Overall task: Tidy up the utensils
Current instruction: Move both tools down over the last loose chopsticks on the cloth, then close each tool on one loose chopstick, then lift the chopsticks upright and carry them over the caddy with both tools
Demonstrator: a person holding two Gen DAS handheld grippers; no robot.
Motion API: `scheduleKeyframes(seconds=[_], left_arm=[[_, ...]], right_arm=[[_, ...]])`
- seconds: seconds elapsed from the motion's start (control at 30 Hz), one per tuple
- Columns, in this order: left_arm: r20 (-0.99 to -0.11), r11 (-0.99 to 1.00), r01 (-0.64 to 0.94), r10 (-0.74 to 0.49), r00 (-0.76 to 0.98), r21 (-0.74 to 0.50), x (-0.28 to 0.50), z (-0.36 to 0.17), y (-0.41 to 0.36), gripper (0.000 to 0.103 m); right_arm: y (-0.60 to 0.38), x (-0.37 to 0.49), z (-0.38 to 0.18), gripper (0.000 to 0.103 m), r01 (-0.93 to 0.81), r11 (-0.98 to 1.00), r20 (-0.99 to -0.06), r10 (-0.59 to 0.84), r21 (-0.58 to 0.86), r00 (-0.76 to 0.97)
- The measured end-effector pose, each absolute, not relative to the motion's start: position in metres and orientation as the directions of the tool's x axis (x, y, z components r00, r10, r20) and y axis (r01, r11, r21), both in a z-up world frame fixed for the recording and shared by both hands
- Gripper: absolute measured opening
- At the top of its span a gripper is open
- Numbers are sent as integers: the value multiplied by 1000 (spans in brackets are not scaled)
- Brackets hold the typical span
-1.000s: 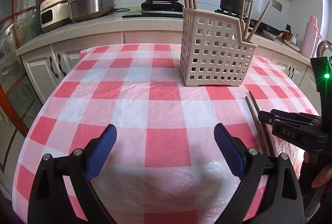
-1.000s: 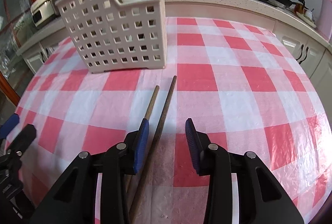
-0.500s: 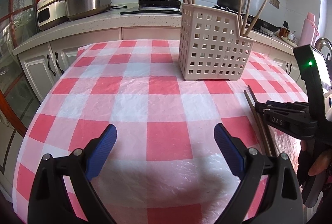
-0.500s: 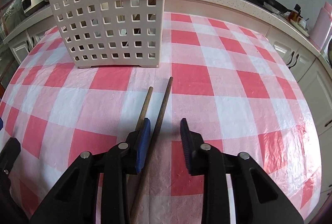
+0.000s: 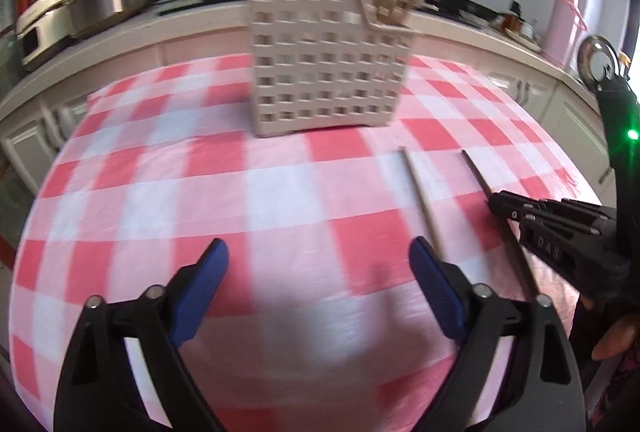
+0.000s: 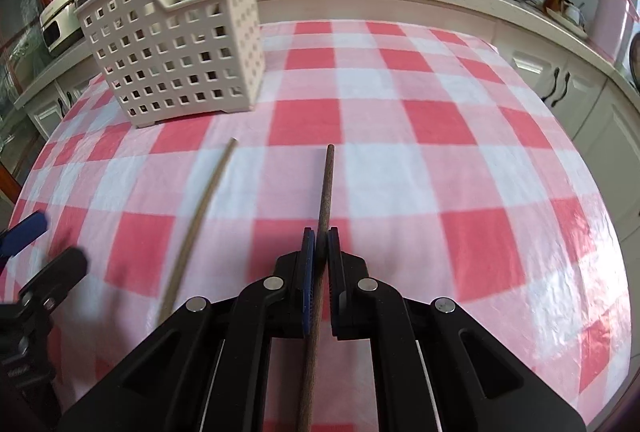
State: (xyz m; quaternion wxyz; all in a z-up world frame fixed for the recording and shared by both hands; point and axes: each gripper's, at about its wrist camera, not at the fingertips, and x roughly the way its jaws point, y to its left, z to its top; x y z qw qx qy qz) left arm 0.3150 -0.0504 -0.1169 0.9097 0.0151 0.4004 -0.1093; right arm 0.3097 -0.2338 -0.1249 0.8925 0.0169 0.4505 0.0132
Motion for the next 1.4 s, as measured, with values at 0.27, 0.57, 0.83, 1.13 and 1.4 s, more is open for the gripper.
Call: scheduleKeyframes(seconds=[0.27,0.57,0.83,1.13,1.4], left_arm=[[-783,957,287,-214,584,-47,343,-131,-108,54],[-805,943,333,-182,565,21,353,-138,-140,34],[-814,924,382,-212,540,13,355,-137,-144,7],[-807,930,365,-236,541,-27,348,-135,-127,6],[-764,944,321,-258,592,-70,330,-113,-90,6]], right_arm=[[-255,294,-125,5,-23,996,-800,81,85,595],[-258,292,-125,5,-48,995,-798,98,86,594],[-256,294,-125,5,-73,995,-808,95,65,582],[-257,298,-124,5,-73,995,-808,99,70,581],[-248,291,-105,5,-92,989,-760,150,119,632]])
